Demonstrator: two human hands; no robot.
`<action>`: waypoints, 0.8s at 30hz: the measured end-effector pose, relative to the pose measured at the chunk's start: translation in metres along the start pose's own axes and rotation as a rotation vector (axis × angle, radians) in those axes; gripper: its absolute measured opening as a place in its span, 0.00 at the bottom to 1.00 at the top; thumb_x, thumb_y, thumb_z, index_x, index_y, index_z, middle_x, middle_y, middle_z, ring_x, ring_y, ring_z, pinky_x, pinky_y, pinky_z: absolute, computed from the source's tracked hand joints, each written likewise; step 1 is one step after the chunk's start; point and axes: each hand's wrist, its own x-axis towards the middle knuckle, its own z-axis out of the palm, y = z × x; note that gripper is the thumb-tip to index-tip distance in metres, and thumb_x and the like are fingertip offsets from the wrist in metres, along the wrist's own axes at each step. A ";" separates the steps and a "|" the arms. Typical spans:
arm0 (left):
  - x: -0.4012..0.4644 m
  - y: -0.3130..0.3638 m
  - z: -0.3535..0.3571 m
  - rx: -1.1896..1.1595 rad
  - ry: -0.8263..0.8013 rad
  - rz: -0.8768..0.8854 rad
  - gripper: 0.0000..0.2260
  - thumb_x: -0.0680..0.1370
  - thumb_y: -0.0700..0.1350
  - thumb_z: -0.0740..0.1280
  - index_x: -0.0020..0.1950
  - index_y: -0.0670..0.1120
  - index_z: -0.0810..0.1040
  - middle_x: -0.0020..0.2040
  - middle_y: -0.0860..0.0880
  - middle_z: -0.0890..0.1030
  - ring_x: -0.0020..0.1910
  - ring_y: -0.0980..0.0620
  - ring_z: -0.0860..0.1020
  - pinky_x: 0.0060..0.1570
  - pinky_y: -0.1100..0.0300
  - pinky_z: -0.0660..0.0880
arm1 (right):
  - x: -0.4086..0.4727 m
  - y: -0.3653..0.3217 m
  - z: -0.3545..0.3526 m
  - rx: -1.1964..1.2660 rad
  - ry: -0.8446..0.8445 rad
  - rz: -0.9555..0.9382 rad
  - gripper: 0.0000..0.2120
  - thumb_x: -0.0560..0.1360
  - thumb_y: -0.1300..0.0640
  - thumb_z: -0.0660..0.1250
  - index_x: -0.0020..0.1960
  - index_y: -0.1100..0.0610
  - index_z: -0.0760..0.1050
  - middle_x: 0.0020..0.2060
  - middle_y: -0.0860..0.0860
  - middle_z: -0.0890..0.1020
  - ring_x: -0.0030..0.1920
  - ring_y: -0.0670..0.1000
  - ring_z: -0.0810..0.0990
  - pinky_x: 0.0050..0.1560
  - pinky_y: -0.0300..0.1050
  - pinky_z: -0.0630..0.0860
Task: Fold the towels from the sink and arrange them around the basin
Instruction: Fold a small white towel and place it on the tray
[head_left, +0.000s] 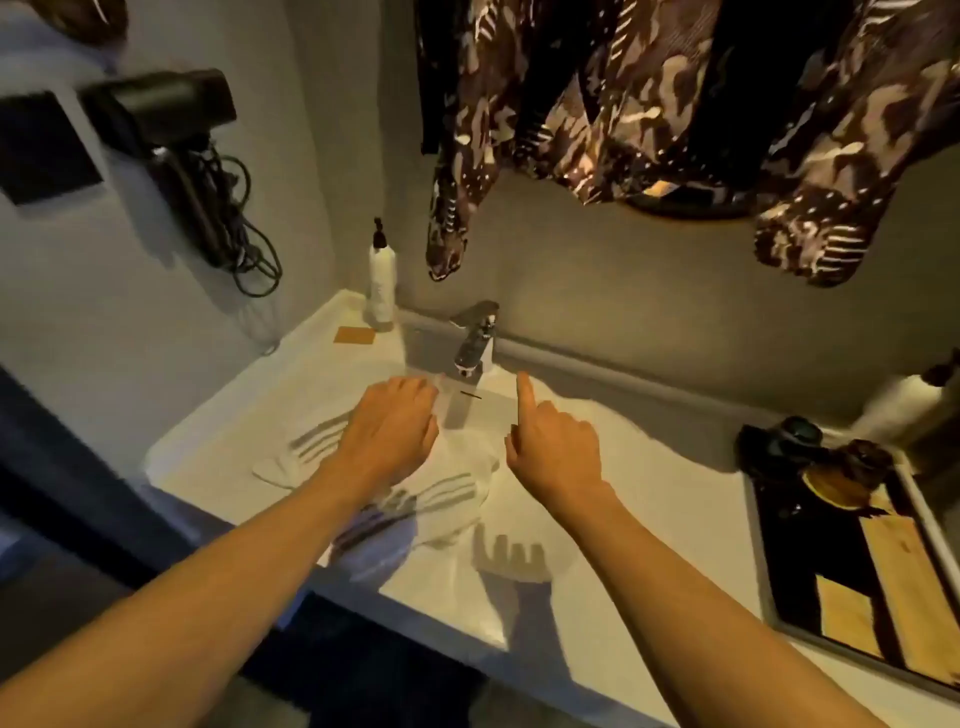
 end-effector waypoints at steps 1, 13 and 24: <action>0.002 -0.013 0.017 -0.022 -0.054 -0.001 0.08 0.78 0.45 0.62 0.52 0.44 0.78 0.51 0.42 0.80 0.47 0.40 0.78 0.45 0.48 0.74 | 0.011 -0.008 0.018 0.014 -0.078 0.023 0.34 0.79 0.50 0.60 0.79 0.51 0.46 0.50 0.55 0.81 0.42 0.57 0.80 0.41 0.50 0.77; -0.037 -0.044 0.173 -0.223 -0.921 -0.042 0.32 0.70 0.72 0.59 0.64 0.51 0.70 0.58 0.48 0.76 0.56 0.43 0.75 0.54 0.50 0.69 | 0.032 -0.070 0.182 0.184 -0.799 0.241 0.11 0.80 0.52 0.56 0.44 0.55 0.73 0.53 0.55 0.81 0.52 0.57 0.80 0.43 0.44 0.68; 0.030 -0.067 0.133 -0.460 -0.754 -0.024 0.14 0.81 0.52 0.58 0.41 0.47 0.75 0.44 0.45 0.81 0.43 0.46 0.77 0.41 0.53 0.72 | 0.048 -0.045 0.178 0.297 -0.705 0.014 0.24 0.76 0.46 0.63 0.71 0.47 0.66 0.67 0.52 0.75 0.63 0.58 0.75 0.59 0.56 0.74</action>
